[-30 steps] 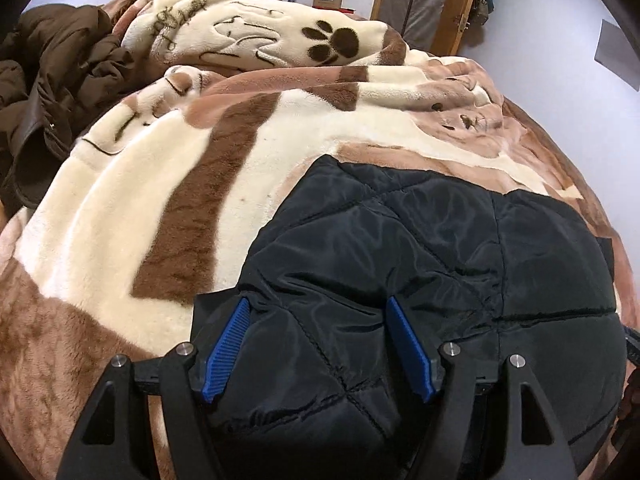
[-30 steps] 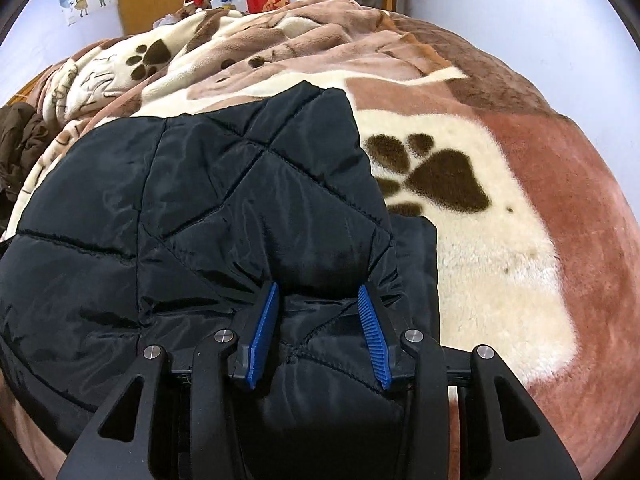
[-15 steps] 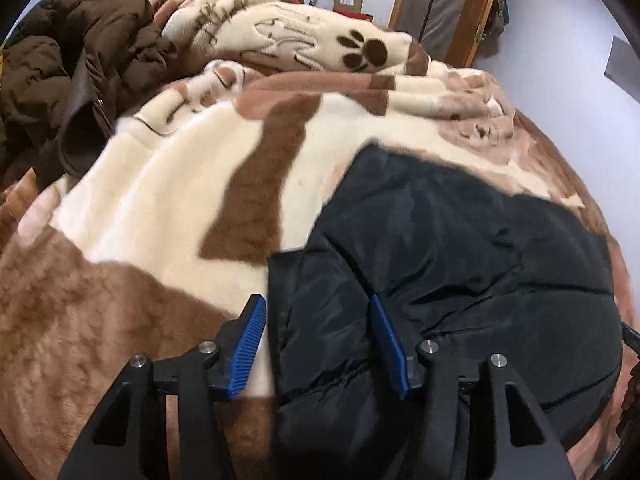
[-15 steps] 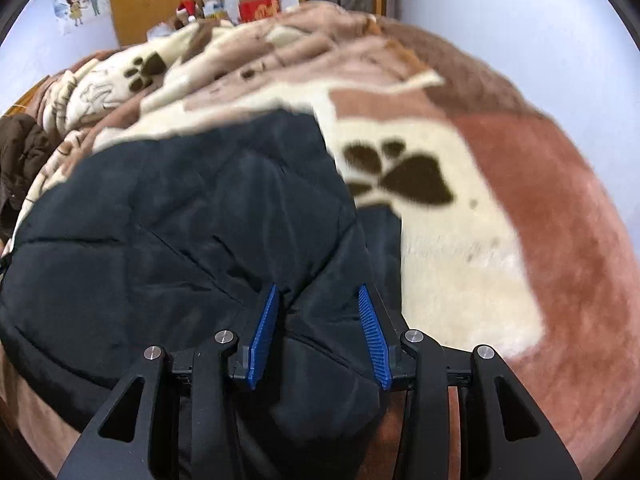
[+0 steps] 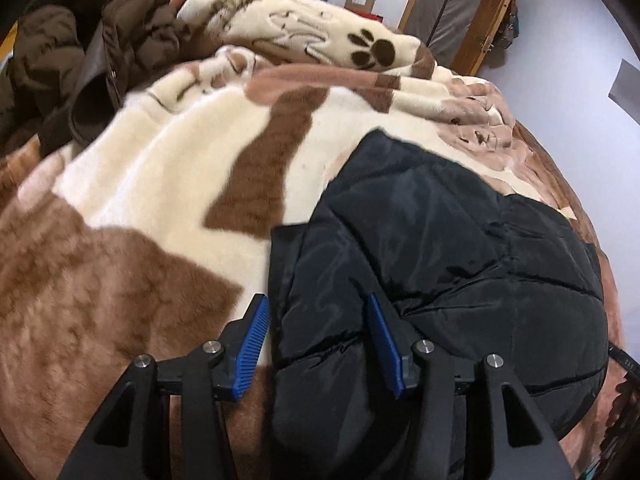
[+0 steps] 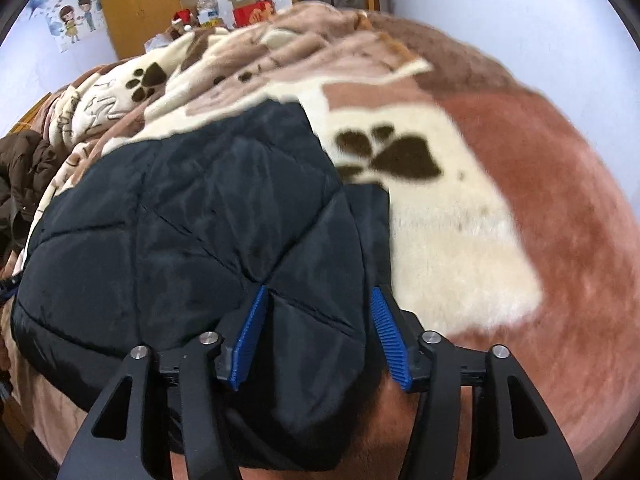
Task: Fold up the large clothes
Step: 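Grasp the side edge of the black jacket bundle with both tools, then lift and fold the held jacket edge over the bundle with both tools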
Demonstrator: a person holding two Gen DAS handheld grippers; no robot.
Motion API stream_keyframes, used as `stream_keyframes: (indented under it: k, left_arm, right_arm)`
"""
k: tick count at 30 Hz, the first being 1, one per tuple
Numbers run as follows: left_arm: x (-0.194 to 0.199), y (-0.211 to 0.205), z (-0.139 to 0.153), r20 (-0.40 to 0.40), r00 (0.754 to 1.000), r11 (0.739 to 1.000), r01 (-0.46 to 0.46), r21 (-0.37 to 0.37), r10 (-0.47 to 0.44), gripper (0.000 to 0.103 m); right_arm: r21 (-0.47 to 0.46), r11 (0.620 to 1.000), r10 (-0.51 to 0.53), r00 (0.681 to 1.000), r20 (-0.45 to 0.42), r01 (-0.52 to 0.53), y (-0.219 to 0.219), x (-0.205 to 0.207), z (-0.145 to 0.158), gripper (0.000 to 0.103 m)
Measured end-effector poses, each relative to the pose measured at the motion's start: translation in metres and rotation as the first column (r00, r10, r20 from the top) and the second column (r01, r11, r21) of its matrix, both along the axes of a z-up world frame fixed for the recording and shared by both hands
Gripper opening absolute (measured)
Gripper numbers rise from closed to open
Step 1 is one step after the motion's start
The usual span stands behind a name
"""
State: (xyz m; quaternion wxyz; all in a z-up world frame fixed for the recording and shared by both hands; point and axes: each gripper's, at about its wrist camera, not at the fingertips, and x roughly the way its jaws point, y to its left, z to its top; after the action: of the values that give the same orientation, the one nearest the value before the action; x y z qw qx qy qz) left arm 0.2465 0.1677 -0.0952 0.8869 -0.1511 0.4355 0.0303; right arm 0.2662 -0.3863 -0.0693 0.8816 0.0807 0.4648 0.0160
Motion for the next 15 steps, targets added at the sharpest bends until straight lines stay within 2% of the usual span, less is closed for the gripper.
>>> stream_keyframes:
  k: [4, 6, 9, 13, 15]
  left_arm:
    - [0.007, 0.002, -0.008, -0.016, 1.000, 1.000, -0.002, -0.001, 0.002, 0.068]
    - [0.012, 0.007, -0.014, -0.028, 1.000, 1.000, -0.003, -0.026, 0.002, 0.076]
    - [0.018, 0.013, -0.022, -0.040, 0.999, 0.997, -0.003, -0.073, 0.000, 0.078]
    - [0.027, 0.009, -0.027, -0.045, 0.999, 0.998, 0.018, -0.067, -0.022, 0.078]
    - [0.032, 0.008, -0.031, -0.055, 0.998, 0.996, 0.026, -0.087, -0.031, 0.078]
  right_arm:
    - [0.054, 0.998, -0.024, 1.000, -0.011, 0.024, -0.011, 0.004, -0.007, 0.066]
    - [0.091, 0.995, -0.030, 0.999, -0.020, 0.032, -0.016, 0.008, -0.011, 0.066]
    - [0.121, 0.992, -0.026, 0.999, -0.030, 0.029, -0.021, 0.014, -0.018, 0.067]
    - [0.162, 0.986, -0.022, 0.999, -0.045, 0.029, -0.025, 0.022, -0.025, 0.067]
    - [0.190, 0.981, -0.019, 0.998, -0.057, 0.029, -0.028, 0.025, -0.030, 0.067]
